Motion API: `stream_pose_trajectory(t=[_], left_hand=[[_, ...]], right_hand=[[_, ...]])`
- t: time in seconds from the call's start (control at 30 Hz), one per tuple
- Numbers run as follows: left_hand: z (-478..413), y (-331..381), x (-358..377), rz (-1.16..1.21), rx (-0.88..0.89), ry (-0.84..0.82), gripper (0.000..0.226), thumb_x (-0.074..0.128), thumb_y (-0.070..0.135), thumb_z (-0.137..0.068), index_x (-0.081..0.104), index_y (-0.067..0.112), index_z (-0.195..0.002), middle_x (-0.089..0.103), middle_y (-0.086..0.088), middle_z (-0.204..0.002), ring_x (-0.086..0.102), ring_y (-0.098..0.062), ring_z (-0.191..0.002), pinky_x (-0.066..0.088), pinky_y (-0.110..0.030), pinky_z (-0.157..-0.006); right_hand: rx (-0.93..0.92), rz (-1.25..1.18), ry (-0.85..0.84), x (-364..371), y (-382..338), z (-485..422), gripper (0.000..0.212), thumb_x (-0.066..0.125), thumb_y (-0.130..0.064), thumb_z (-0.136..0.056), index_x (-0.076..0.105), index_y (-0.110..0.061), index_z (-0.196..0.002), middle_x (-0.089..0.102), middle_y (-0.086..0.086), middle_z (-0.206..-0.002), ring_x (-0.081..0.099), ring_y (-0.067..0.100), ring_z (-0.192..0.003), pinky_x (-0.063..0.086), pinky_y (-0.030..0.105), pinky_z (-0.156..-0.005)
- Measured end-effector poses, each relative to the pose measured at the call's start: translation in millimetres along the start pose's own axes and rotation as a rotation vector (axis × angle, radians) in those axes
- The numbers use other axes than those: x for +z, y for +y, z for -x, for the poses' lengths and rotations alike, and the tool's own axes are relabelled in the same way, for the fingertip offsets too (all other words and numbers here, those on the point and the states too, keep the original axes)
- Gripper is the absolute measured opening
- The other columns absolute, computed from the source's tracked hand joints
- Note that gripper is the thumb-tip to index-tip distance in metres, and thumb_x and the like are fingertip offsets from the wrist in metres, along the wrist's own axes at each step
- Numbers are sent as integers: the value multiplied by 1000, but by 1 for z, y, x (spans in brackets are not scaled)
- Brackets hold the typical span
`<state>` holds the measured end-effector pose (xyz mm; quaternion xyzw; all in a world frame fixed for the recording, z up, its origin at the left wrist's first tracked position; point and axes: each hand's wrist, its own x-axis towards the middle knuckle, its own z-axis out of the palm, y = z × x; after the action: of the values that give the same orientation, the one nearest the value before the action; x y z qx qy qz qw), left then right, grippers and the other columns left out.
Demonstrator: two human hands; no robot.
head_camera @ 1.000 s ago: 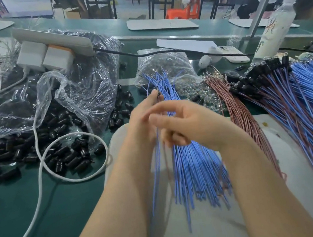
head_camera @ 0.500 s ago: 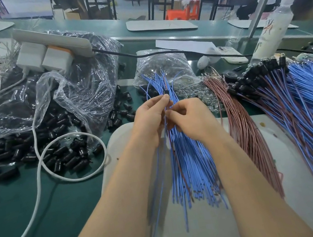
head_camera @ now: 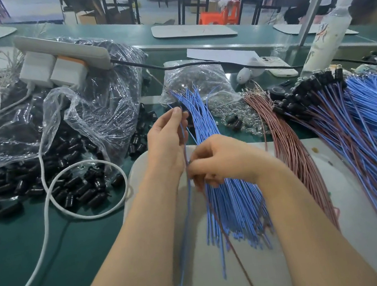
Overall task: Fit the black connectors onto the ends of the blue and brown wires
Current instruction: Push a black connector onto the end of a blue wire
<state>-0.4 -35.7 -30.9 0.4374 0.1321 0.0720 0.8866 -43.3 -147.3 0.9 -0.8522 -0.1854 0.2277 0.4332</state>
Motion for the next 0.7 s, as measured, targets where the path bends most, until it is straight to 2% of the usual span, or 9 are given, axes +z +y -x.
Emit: stream_pose_trajectory(t=[0.13, 0.23, 0.3, 0.4, 0.47, 0.5, 0.6, 0.7], left_hand=[[-3, 6, -8, 74, -42, 21, 9, 59, 12, -93, 61, 14, -84, 67, 6, -63, 59, -2, -60, 46, -17, -58], [-3, 6, -6, 57, -47, -5, 10, 56, 11, -94, 60, 12, -85, 66, 5, -61, 58, -1, -56, 47, -15, -55], [0, 4, -2, 32, -50, -16, 10, 56, 10, -94, 60, 12, -85, 66, 6, -59, 59, 0, -54, 47, -15, -54], [3, 0, 1, -5, -54, -42, 9, 58, 8, -92, 60, 11, -85, 67, 5, -59, 60, -4, -57, 51, -17, -60], [4, -2, 2, -44, -51, -72, 8, 58, 8, -92, 61, 11, -85, 67, 4, -62, 59, -10, -63, 49, -25, -69], [4, -3, 2, -68, -50, -90, 8, 59, 8, -92, 61, 11, -85, 68, 4, -63, 59, -13, -66, 47, -27, -73], [7, -4, 3, -119, -44, -144, 7, 60, 9, -91, 60, 14, -86, 68, 6, -65, 60, -15, -70, 48, -25, -72], [9, -7, 4, -163, -44, -185, 7, 63, 12, -90, 61, 17, -87, 69, 7, -68, 61, -11, -69, 49, -21, -69]], right_hand=[[-93, -94, -413, 4, -13, 11, 22, 53, -4, -92, 63, -7, -74, 67, 2, -61, 56, 7, -44, 44, 14, -45], [-81, -93, -502, 6, -16, 13, 24, 52, -8, -96, 62, -8, -74, 66, 5, -61, 57, 8, -43, 45, 14, -45], [-69, -80, -392, 5, -14, 11, 26, 55, -18, -95, 62, -7, -74, 65, 3, -57, 54, 7, -41, 43, 14, -43], [-67, -62, 77, -1, -4, 1, 27, 63, -30, -90, 63, -8, -76, 63, -2, -56, 51, 6, -43, 43, 17, -47], [-55, -62, 384, -4, 3, -6, 25, 67, -36, -86, 64, -12, -80, 67, -2, -64, 54, 5, -49, 48, 22, -56], [-41, -79, 485, -5, 6, -9, 22, 67, -37, -86, 63, -16, -81, 69, -2, -69, 56, 6, -53, 51, 26, -62], [4, -100, 603, -6, 14, -15, 17, 66, -37, -86, 61, -21, -82, 71, 1, -81, 64, 14, -68, 56, 38, -75], [-4, -89, 656, -5, 17, -17, 17, 67, -34, -86, 63, -17, -85, 70, 1, -81, 65, 18, -76, 55, 41, -77]])
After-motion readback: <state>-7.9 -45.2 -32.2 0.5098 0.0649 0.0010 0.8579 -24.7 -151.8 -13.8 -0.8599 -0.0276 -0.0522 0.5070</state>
